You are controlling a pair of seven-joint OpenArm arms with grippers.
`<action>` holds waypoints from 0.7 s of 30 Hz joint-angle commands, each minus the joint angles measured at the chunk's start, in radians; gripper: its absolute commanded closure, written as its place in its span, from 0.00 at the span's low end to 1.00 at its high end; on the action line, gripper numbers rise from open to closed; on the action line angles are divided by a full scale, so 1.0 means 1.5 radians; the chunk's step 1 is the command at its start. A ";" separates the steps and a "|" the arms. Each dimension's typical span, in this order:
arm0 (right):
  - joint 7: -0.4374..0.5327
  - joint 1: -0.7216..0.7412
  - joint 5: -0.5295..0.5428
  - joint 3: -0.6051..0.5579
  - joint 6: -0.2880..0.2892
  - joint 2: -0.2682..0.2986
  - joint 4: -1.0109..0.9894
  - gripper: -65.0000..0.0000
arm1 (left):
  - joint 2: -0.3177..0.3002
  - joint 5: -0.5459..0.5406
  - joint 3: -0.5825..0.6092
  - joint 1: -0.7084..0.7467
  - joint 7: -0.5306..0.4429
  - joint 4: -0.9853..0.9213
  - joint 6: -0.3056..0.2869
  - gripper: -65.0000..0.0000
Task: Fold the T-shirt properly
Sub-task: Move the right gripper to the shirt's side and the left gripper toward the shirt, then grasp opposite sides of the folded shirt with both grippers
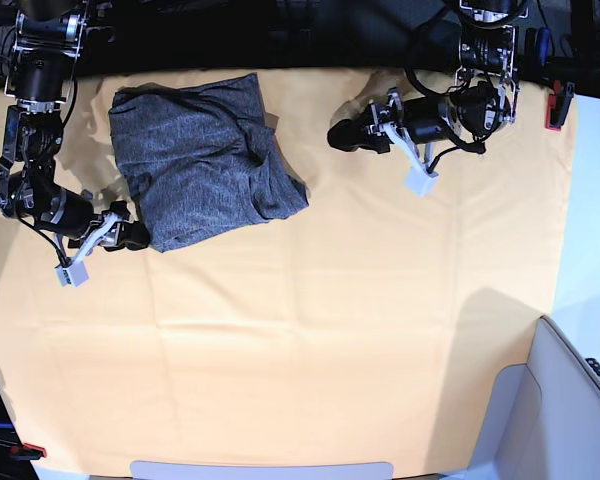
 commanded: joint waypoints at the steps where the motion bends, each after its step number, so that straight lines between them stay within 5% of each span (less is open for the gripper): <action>1: 0.009 0.020 0.010 0.001 0.013 0.012 0.000 0.50 | -0.004 -0.037 0.002 -0.007 -0.001 0.011 0.002 0.58; 14: 0.009 0.070 0.009 -0.029 0.013 0.009 -0.110 0.50 | 0.049 -0.060 0.082 -0.012 0.014 0.006 0.005 0.58; 21: 0.007 0.070 0.009 -0.041 0.013 -0.009 -0.110 0.50 | 0.053 -0.008 0.111 -0.061 0.008 -0.074 0.002 0.58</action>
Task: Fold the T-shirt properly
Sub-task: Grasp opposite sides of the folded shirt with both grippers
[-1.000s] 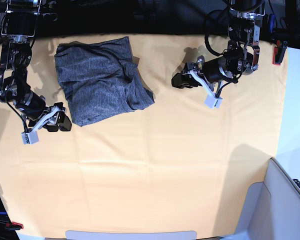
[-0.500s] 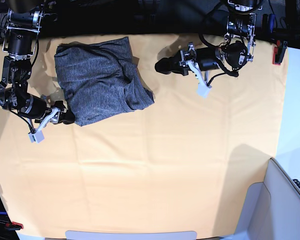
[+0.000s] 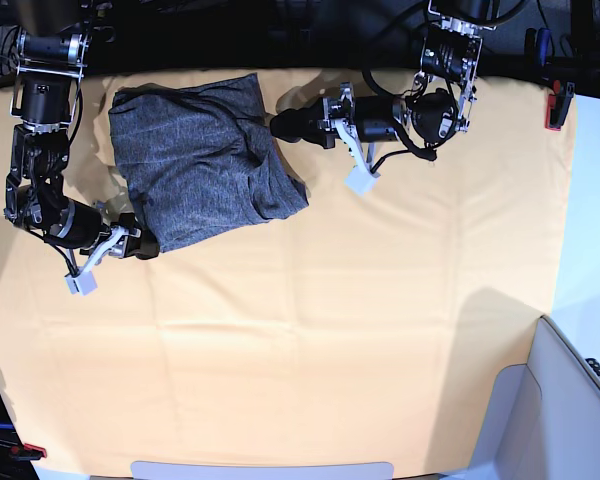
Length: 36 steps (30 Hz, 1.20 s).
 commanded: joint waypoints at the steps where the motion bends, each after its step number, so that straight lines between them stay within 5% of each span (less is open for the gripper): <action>1: -0.013 0.009 -0.001 -0.015 0.006 0.006 0.005 0.50 | -0.001 0.011 0.003 -0.011 -0.019 -0.018 0.001 0.58; 10: -0.013 0.009 0.000 -0.052 0.006 -0.012 0.006 0.50 | -0.002 0.009 0.057 -0.035 -0.022 -0.041 0.014 0.59; 14: -0.013 0.006 -0.001 -0.052 0.006 -0.013 0.006 0.50 | -0.002 0.008 0.058 -0.030 -0.024 -0.041 0.177 0.68; 16: -0.012 0.005 -0.001 -0.052 0.006 -0.012 0.006 0.50 | -0.003 0.008 0.056 -0.024 -0.028 -0.038 0.213 0.68; 26: -0.012 0.005 -0.001 -0.052 0.006 -0.013 0.005 0.50 | -0.007 0.015 0.058 0.004 -0.030 0.029 0.213 0.68; 36: -0.012 0.004 -0.001 -0.052 0.006 -0.013 0.005 0.50 | -0.016 0.128 0.062 0.049 -0.022 0.185 0.211 0.68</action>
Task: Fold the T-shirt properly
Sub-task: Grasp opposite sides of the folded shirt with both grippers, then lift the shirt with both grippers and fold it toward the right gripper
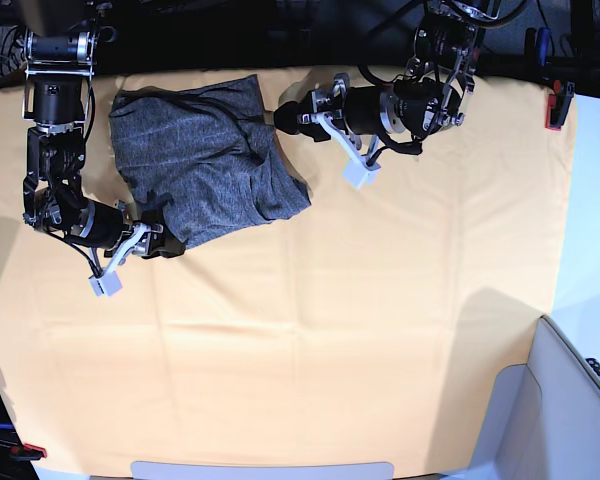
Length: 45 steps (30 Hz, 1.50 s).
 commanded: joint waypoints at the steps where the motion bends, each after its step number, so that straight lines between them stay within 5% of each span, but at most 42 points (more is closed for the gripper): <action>1: -0.026 0.003 -0.018 -0.002 -0.001 0.005 0.003 0.50 | -0.010 -0.014 -0.001 0.002 0.011 0.010 -0.013 0.68; 5: -0.026 0.003 -0.018 -0.003 -0.001 0.004 0.003 0.50 | -0.014 -0.014 0.002 0.002 0.012 0.009 -0.125 0.59; 8: -0.026 -0.005 -0.018 -0.003 -0.001 -0.003 0.007 0.50 | -0.011 -0.014 0.003 0.001 0.012 0.005 -0.158 0.52; 18: -0.026 -0.016 -0.018 -0.003 -0.001 -0.018 0.007 0.50 | 0.016 -0.014 0.007 -0.043 0.013 -0.066 -0.159 0.40; 27: -0.026 -0.018 -0.018 -0.003 -0.001 -0.020 0.007 0.50 | 0.019 -0.010 0.114 -0.107 0.007 -0.095 -0.152 0.40; 34: -0.026 -0.018 -0.018 -0.003 -0.001 -0.020 0.007 0.50 | 0.019 -0.009 0.176 -0.153 0.004 -0.110 -0.067 0.40; 45: -0.026 -0.018 -0.018 -0.003 -0.001 -0.030 0.007 0.50 | 0.033 -0.010 0.199 -0.178 0.004 -0.161 -0.065 0.41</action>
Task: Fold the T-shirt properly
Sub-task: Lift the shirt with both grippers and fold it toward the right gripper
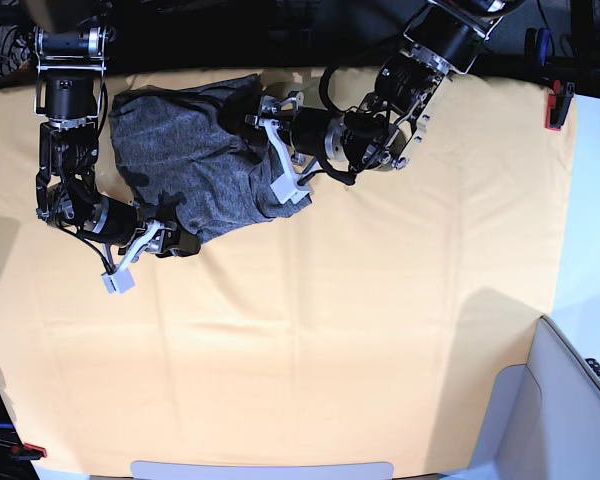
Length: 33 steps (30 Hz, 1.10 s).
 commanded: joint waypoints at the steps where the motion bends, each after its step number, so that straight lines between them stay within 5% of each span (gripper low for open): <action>1: -0.039 -0.004 -0.021 -0.004 -0.001 0.002 -0.001 0.50 | 0.003 0.005 0.001 -0.006 0.004 -0.001 0.004 0.43; 6: -0.039 -0.004 -0.021 -0.004 -0.001 0.002 -0.001 0.55 | 0.003 0.005 0.002 -0.011 0.004 -0.034 0.002 0.65; 10: -0.039 -0.004 -0.022 -0.004 -0.001 0.002 -0.001 0.89 | 0.002 0.005 -0.001 -0.011 0.003 -0.050 0.006 1.00; 12: -0.039 -0.004 -0.022 -0.004 -0.001 0.007 0.000 1.00 | -0.001 0.005 -0.002 -0.011 0.003 -0.052 0.007 0.99; 26: -0.035 -0.120 -0.022 0.004 -0.007 0.065 0.213 1.00 | -0.046 0.006 0.001 -0.119 0.012 -0.080 0.008 1.00; 33: -0.036 -0.201 -0.022 0.077 -0.008 0.048 0.291 1.00 | -0.059 0.006 0.006 -0.202 0.012 -0.152 0.007 1.00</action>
